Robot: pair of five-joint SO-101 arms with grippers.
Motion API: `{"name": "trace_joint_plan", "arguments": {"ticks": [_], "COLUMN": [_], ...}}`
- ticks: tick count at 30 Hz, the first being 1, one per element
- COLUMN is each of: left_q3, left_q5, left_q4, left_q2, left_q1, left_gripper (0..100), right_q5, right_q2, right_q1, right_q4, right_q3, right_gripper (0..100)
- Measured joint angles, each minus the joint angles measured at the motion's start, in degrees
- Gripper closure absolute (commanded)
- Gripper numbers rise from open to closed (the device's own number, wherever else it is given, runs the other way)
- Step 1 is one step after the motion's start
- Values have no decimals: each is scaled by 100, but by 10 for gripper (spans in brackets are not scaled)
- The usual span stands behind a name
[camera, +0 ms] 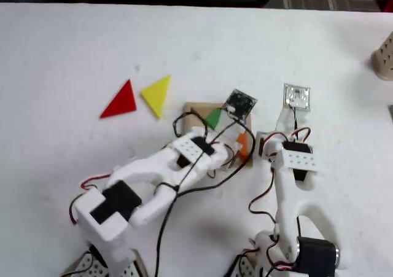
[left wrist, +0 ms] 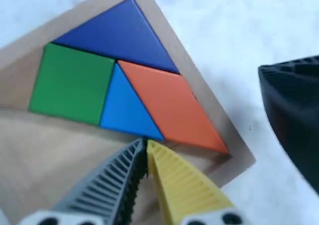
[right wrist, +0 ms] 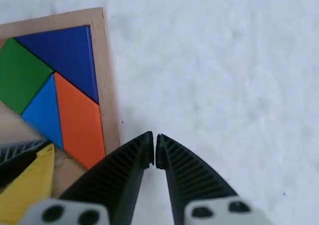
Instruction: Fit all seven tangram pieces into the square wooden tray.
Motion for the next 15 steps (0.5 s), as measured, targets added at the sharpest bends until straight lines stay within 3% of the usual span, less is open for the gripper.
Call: {"name": "trace_joint_plan", "arguments": {"ticks": [11, 15], "left_q3": [-114, -123], "left_q5": [0, -9], "left_q4": [18, 712], "left_q2": [79, -202], "left_q1": [0, -18], "left_gripper": [976, 976], "right_q5": [0, 0], "right_q2": [0, 0], "right_q1": [0, 0], "right_q4": [0, 0], "right_q3": [0, 0], "right_gripper": [978, 978]}}
